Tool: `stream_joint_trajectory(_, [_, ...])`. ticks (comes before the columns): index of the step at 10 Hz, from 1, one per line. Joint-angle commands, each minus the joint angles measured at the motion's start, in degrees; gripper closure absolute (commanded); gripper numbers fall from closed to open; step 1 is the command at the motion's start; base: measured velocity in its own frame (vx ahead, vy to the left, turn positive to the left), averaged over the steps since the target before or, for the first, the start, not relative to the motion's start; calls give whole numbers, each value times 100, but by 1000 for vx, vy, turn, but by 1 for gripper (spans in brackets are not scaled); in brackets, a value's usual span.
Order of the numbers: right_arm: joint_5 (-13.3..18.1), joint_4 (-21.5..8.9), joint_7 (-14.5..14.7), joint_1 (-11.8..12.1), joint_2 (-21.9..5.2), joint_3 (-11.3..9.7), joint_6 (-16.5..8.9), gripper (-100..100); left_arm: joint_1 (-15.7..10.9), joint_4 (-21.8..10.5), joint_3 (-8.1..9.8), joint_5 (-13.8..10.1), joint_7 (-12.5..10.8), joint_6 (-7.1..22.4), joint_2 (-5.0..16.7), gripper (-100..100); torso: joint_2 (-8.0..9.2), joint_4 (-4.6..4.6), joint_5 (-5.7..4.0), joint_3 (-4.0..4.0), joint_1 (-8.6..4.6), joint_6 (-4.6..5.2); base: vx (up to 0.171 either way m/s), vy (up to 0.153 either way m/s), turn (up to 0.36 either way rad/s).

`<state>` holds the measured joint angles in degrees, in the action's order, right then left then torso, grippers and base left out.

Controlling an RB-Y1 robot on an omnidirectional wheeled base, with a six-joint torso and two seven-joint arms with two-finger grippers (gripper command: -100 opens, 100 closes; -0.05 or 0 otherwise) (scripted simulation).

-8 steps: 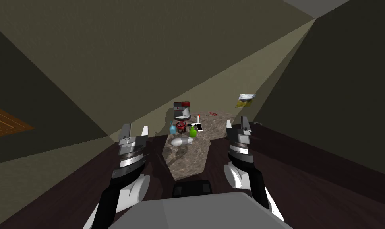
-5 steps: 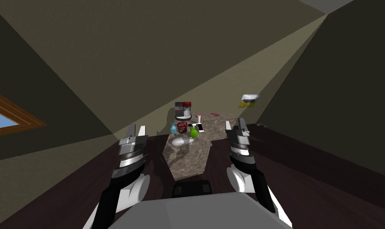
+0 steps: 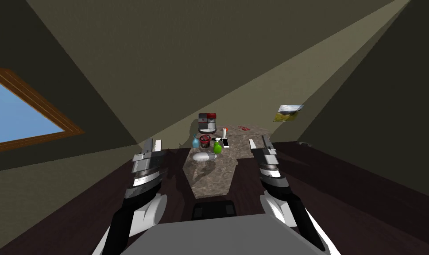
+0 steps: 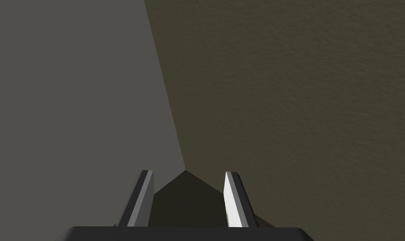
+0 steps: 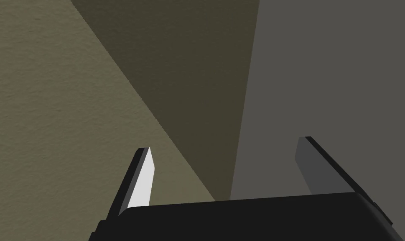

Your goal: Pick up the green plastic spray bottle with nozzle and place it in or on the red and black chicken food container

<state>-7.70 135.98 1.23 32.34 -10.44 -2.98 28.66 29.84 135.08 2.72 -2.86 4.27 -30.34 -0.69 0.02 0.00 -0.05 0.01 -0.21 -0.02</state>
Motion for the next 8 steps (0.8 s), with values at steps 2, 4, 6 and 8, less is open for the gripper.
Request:
stream_joint_trajectory(2, [-150,-34,-280,218,-354,41,-50,-100,0,0,0,0,0,0,0,0,3,1,-1,2,-3,0,-18,-53,186])
stream_joint_trajectory(4, [-406,-67,-640,527,-731,111,-164,-100,0,0,0,0,0,0,0,0,4,1,0,2,-3,0,-18,-68,321])
stream_joint_trajectory(6, [-558,-93,-936,688,-1063,152,-230,-100,1,0,1,0,0,0,0,0,-3,0,-4,-2,-15,4,-12,-79,180])
stream_joint_trajectory(8, [-724,-126,-1191,849,-1344,197,-300,-100,1,0,1,0,0,0,0,0,0,1,-2,0,-5,4,-24,-62,199])
